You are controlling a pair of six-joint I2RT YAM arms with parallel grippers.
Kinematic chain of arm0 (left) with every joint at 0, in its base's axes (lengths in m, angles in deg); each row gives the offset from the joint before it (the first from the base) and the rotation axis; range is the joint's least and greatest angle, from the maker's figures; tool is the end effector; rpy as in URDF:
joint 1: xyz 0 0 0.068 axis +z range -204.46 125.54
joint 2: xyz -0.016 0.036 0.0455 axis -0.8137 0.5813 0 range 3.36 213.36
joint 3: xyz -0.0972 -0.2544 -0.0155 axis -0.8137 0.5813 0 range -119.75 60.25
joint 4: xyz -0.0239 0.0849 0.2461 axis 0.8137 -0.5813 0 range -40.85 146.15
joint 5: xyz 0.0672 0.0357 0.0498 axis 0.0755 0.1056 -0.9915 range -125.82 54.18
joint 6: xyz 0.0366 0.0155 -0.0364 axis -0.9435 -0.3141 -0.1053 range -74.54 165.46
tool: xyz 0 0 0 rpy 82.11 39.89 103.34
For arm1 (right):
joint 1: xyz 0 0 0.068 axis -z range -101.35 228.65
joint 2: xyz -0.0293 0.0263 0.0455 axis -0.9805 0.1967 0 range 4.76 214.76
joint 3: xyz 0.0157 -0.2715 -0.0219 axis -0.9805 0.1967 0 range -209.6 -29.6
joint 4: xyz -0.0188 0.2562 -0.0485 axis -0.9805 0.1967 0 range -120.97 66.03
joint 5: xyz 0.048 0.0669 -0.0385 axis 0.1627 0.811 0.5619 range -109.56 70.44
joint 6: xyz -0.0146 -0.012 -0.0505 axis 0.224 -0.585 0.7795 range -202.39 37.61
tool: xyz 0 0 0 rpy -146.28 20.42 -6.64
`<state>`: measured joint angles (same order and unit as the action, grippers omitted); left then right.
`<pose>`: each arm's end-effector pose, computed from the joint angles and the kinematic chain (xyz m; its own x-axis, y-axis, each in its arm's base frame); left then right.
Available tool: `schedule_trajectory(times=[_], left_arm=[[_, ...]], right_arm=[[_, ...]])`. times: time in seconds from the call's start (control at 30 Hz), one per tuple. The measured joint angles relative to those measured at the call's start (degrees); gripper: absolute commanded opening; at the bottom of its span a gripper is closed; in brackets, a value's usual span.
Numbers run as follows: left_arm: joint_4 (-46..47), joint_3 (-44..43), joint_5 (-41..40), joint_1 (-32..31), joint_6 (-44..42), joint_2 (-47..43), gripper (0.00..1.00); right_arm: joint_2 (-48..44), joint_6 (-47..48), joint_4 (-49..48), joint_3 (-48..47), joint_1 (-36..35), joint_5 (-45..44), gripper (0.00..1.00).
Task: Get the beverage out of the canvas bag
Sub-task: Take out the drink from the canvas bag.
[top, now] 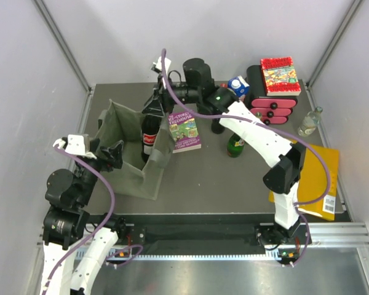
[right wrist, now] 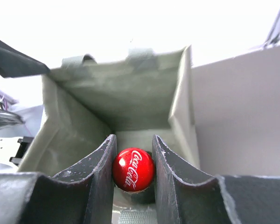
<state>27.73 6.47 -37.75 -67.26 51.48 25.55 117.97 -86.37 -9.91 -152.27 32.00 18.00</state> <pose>0.0610 -0.0125 0.3987 0.0338 -0.1152 -0.9928 0.1931 0.9754 -0.1066 0.2972 0.3466 0.4349 -0.2062 -0.1382 -0.9687 -0.9744 0.1198 0.1903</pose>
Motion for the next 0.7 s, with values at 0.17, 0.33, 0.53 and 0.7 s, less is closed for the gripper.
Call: schedule_trajectory(times=[0.17, 0.33, 0.53, 0.7], left_arm=[[0.0, -0.4, -0.1, 0.0, 0.3, 0.2, 0.79], [0.1, -0.4, 0.0, 0.0, 1.4, 0.5, 0.8], [0.2, -0.4, 1.0, 0.0, 2.4, 1.4, 0.8], [0.3, -0.1, 3.0, 0.0, 3.3, 2.7, 0.8]], right_arm=[[-2.8, -0.2, 0.0, -1.0, 1.1, 0.0, 0.0], [-3.3, -0.5, -0.2, -3.9, 1.3, -0.3, 0.0], [-3.8, -1.2, -0.3, -6.1, 1.8, -0.5, 0.0], [-3.9, -2.8, -0.5, -8.9, 3.0, -0.4, 0.0]])
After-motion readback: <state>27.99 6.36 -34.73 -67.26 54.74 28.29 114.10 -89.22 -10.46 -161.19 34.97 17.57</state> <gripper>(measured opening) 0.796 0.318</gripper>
